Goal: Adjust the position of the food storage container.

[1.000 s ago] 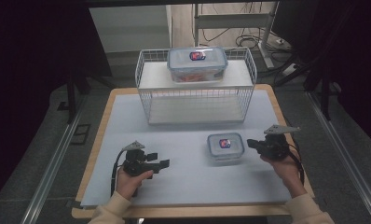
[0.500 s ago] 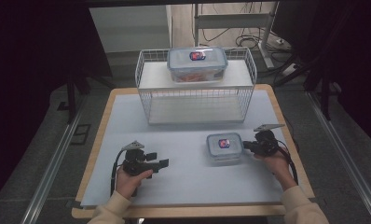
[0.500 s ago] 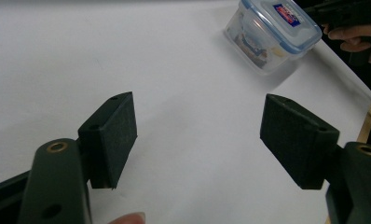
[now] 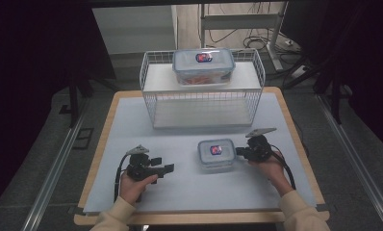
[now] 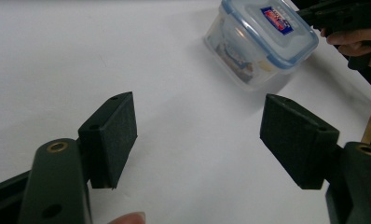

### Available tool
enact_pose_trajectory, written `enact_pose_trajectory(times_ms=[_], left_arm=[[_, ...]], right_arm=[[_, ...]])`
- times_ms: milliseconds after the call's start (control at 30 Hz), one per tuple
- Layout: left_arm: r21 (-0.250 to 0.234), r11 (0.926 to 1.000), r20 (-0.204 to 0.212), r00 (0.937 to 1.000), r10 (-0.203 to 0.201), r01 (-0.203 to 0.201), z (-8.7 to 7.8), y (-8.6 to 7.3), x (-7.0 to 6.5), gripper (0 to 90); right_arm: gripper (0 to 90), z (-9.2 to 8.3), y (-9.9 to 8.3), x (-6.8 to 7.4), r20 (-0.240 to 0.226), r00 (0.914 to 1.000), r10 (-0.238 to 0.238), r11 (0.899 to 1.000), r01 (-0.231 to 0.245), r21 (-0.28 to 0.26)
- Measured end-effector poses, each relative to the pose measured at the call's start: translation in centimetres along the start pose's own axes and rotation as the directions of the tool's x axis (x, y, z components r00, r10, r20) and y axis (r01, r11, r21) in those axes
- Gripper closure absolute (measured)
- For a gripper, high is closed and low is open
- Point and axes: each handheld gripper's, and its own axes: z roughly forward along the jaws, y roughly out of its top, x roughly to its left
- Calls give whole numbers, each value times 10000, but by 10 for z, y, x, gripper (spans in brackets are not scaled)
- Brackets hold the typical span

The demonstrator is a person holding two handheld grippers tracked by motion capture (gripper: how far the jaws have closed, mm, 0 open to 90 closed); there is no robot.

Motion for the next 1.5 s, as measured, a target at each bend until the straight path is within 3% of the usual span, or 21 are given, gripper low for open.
enact_pose_trajectory(times_ms=[200, 500, 700, 933, 1233, 1333, 1367, 1400, 1433, 1500], left_arm=[[24, 10000, -14, 10000, -32, 32, 0, 0, 2, 269], [33, 10000, -6, 10000, -35, 35, 0, 0, 2, 269], [-33, 10000, -64, 10000, -77, 76, -2, 0, 4, 269], [-70, 10000, -106, 9999, -45, 45, -3, 0, 3, 271], [-55, 9999, -288, 9995, 120, -121, -2, 2, 2, 271], [-13, 10000, -182, 9998, 26, -26, -3, 4, 2, 275], [-63, 10000, -84, 9999, -66, 66, -3, 4, 1, 275], [-112, 9999, -27, 9999, -108, 108, -4, 5, 1, 275], [-168, 9997, 41, 9998, -179, 179, -5, 6, 1, 275], [-262, 9992, 117, 9995, -285, 288, -6, 7, 0, 274]], right_arm=[[900, 8, 6, 17, -382, 9989, -289, 9996, 290, 16], [900, 12, 7, 23, -491, 9974, -524, 9986, 529, 82], [900, 2, 5, 20, -479, 9982, -375, 9991, 365, -201], [900, -17, -5, 17, -672, 9976, 141, 9984, -178, -545], [888, -26, -16, 16, -990, 9941, 447, 9971, -506, -569], [805, -31, -20, 12, -1203, 9905, 662, 9947, -750, -699], [745, -33, -20, 10, -1298, 9886, 765, 9930, -873, -800], [616, -34, -21, 9, -1436, 9850, 955, 9903, -1087, -868], [616, -34, -21, 9, -1436, 9850, 955, 9903, -1087, -868], [503, -35, -20, 8, -1596, 9802, 1173, 9861, -1340, -978]])
